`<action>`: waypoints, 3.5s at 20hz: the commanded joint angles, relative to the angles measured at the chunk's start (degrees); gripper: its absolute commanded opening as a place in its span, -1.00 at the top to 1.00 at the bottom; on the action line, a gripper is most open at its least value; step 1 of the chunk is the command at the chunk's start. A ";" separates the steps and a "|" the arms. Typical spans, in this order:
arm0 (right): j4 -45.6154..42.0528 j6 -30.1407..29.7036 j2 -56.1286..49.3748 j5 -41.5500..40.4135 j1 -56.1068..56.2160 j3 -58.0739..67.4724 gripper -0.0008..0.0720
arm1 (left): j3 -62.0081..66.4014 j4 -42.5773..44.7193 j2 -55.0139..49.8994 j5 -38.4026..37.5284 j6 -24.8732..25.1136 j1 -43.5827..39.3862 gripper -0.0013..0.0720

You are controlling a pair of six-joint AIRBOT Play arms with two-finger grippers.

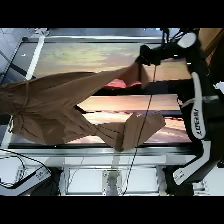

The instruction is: Fold the clothes and pants, and hang the long-sleeved shirts on hangers.

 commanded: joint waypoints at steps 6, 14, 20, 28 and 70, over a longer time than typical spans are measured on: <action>-16.24 -2.10 4.85 25.40 1.57 -14.91 -0.25 | -0.28 -0.31 -4.68 -2.82 -0.15 0.00 0.91; -32.37 -0.70 4.31 7.08 -8.81 -17.27 -0.24 | -0.28 3.69 -7.58 -1.70 -0.15 0.04 0.91; -31.39 0.61 0.07 -12.48 -11.26 -17.25 0.16 | -0.28 3.67 -8.24 0.31 -0.15 0.00 0.91; 8.68 -7.82 -16.92 -5.73 -23.71 -17.22 -0.30 | -0.28 3.69 -8.24 0.31 -0.02 -1.40 0.91; -8.44 -12.98 11.45 10.08 -20.24 -24.30 -0.15 | -25.57 32.76 10.73 2.54 -4.50 19.96 -0.65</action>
